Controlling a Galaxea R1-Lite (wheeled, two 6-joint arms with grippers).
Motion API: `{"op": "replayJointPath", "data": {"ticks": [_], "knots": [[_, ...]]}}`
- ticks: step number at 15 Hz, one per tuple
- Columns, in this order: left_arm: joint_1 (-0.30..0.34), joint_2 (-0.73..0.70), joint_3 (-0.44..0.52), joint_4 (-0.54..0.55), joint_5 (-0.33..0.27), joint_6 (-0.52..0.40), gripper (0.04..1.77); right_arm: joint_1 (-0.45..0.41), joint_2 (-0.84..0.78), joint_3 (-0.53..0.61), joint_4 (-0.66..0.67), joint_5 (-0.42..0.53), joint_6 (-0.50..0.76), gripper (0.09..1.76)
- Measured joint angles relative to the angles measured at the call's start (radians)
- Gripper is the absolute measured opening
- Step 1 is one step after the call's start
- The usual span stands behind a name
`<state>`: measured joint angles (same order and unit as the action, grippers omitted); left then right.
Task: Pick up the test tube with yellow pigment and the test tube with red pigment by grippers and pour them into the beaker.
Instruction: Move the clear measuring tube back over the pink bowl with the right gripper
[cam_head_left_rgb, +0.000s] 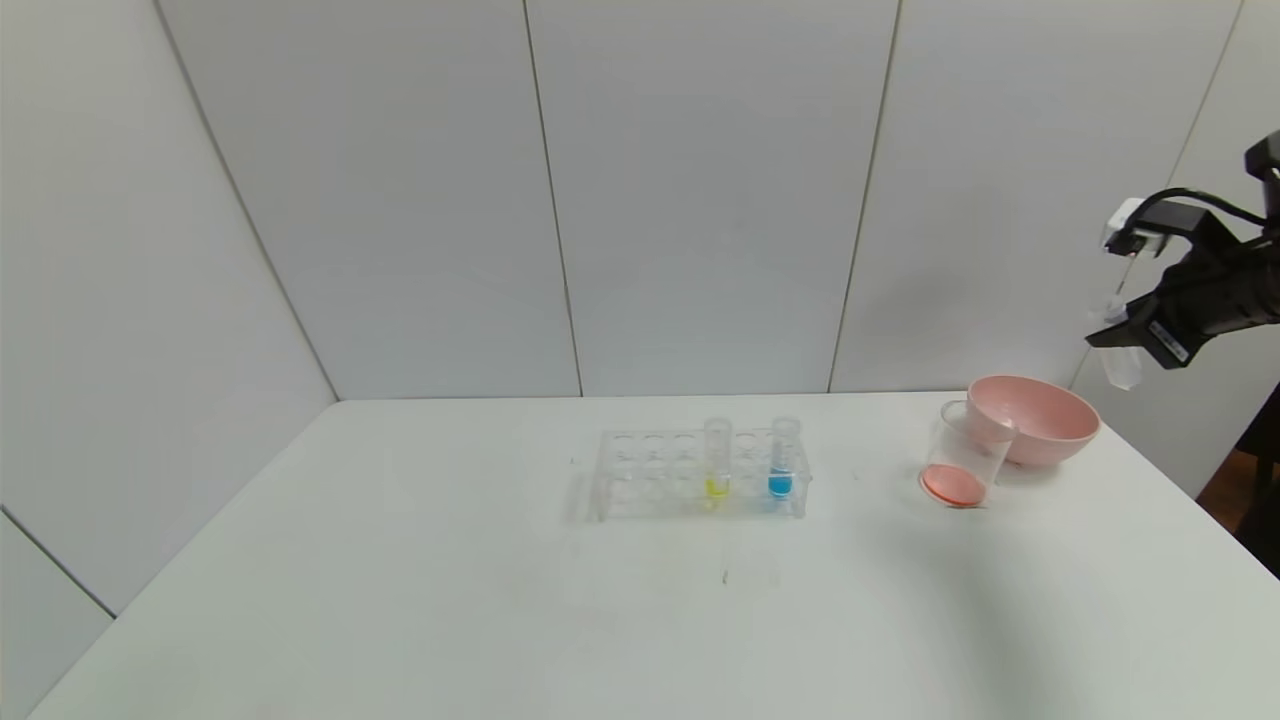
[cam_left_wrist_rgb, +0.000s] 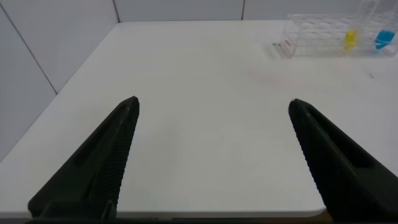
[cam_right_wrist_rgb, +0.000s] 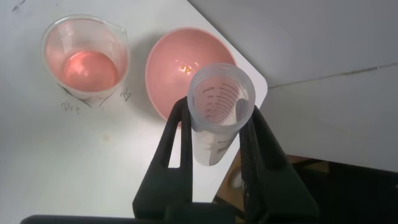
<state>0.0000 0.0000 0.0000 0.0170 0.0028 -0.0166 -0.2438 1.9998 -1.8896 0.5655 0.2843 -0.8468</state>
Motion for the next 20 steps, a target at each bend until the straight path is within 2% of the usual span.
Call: {"op": "replayJointPath", "data": {"ticks": [3,6,7,9,13,17,20], "knots": [[0.0,0.0,0.0,0.0,0.0,0.0,1.72,-0.062,-0.038,0.109,-0.114,0.069,0.148,0.5],[0.0,0.0,0.0,0.0,0.0,0.0,1.72,-0.086,-0.06,0.291,-0.513,0.103,0.313,0.5],[0.0,0.0,0.0,0.0,0.0,0.0,1.72,-0.086,-0.06,0.368,-0.691,0.109,0.406,0.5],[0.0,0.0,0.0,0.0,0.0,0.0,1.72,-0.077,-0.046,0.474,-0.891,0.112,0.57,0.5],[0.0,0.0,0.0,0.0,0.0,0.0,1.72,-0.056,0.015,0.543,-1.014,0.109,0.757,0.5],[0.0,0.0,0.0,0.0,0.0,0.0,1.72,-0.054,0.122,0.551,-1.165,0.109,0.782,0.5],[0.0,0.0,0.0,0.0,0.0,0.0,1.72,-0.056,0.189,0.549,-1.18,0.109,0.783,0.5]]}}
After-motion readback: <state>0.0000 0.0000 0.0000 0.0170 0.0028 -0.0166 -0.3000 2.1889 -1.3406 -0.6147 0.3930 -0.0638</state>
